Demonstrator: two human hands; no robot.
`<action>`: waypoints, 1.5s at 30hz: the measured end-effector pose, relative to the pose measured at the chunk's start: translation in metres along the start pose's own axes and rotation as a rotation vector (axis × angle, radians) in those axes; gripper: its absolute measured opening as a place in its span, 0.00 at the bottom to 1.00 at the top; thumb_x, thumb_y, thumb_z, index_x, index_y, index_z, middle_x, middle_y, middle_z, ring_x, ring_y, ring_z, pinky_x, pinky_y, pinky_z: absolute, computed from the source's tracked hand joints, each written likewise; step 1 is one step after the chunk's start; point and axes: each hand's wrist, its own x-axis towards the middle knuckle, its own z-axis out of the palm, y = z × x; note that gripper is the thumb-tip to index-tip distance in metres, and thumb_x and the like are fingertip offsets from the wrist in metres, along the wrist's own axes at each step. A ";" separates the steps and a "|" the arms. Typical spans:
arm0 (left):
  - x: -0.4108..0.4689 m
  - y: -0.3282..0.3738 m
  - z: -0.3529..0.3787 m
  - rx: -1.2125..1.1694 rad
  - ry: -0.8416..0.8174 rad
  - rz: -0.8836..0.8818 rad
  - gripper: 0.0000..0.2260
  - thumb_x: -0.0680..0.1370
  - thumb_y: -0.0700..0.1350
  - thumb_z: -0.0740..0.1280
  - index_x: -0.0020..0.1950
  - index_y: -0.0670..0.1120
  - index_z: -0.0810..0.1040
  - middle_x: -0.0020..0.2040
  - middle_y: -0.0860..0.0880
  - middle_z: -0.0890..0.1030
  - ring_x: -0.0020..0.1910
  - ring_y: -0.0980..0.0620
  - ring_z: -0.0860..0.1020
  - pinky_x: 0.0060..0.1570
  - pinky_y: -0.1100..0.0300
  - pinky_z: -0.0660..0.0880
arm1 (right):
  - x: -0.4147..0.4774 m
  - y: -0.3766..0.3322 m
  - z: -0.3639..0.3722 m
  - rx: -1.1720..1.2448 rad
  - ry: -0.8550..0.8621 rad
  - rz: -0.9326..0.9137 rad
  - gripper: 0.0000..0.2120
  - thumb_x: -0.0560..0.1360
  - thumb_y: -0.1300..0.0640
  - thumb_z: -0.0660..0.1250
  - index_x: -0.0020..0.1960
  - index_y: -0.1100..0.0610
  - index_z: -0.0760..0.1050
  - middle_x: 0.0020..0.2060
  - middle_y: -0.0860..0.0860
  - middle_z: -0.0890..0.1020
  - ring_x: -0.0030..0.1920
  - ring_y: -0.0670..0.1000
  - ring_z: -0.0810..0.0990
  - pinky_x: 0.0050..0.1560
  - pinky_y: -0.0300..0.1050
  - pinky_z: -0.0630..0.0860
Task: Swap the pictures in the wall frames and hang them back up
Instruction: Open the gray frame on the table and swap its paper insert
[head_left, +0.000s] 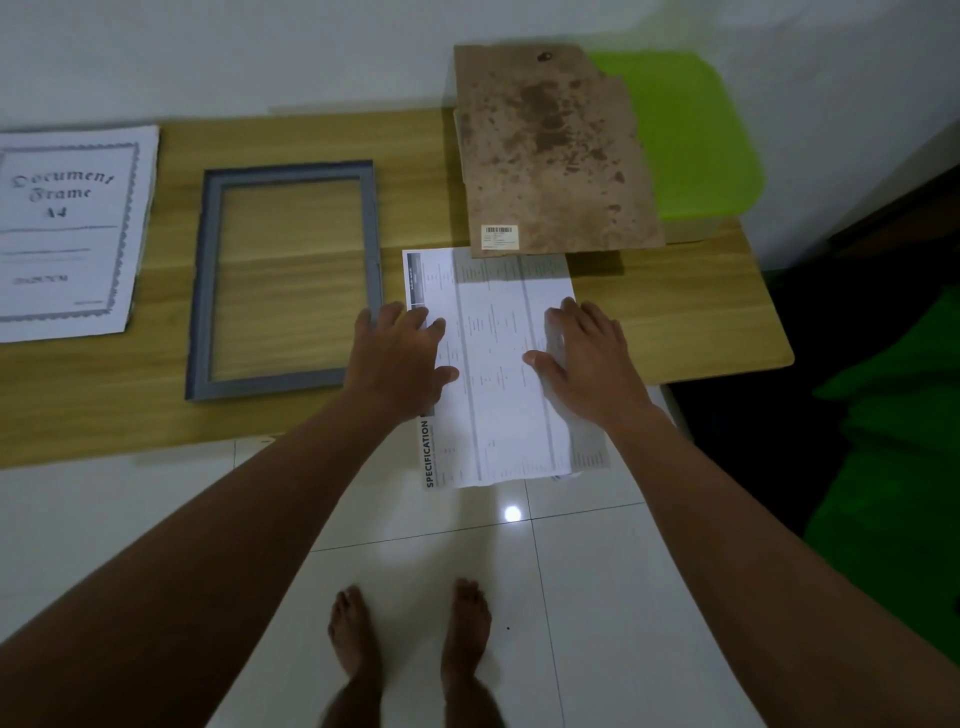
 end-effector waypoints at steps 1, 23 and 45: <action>0.000 0.000 -0.001 -0.001 0.002 0.000 0.29 0.75 0.60 0.66 0.71 0.46 0.71 0.70 0.44 0.72 0.71 0.39 0.65 0.68 0.37 0.61 | 0.000 0.000 0.000 0.000 0.001 -0.002 0.27 0.78 0.39 0.61 0.69 0.57 0.67 0.71 0.54 0.68 0.73 0.58 0.63 0.69 0.65 0.63; -0.051 -0.080 -0.051 -0.376 0.094 -0.226 0.25 0.78 0.53 0.65 0.69 0.38 0.72 0.67 0.39 0.74 0.66 0.39 0.73 0.64 0.51 0.69 | 0.018 -0.132 -0.061 0.042 -0.145 -0.158 0.24 0.82 0.50 0.60 0.76 0.56 0.62 0.69 0.56 0.72 0.68 0.57 0.71 0.63 0.51 0.72; -0.103 -0.451 -0.015 -0.563 0.245 -0.673 0.22 0.75 0.51 0.71 0.64 0.41 0.77 0.59 0.40 0.79 0.58 0.39 0.76 0.55 0.45 0.76 | 0.174 -0.481 0.056 0.190 -0.221 -0.013 0.23 0.81 0.49 0.63 0.72 0.59 0.66 0.65 0.57 0.71 0.65 0.59 0.72 0.59 0.51 0.73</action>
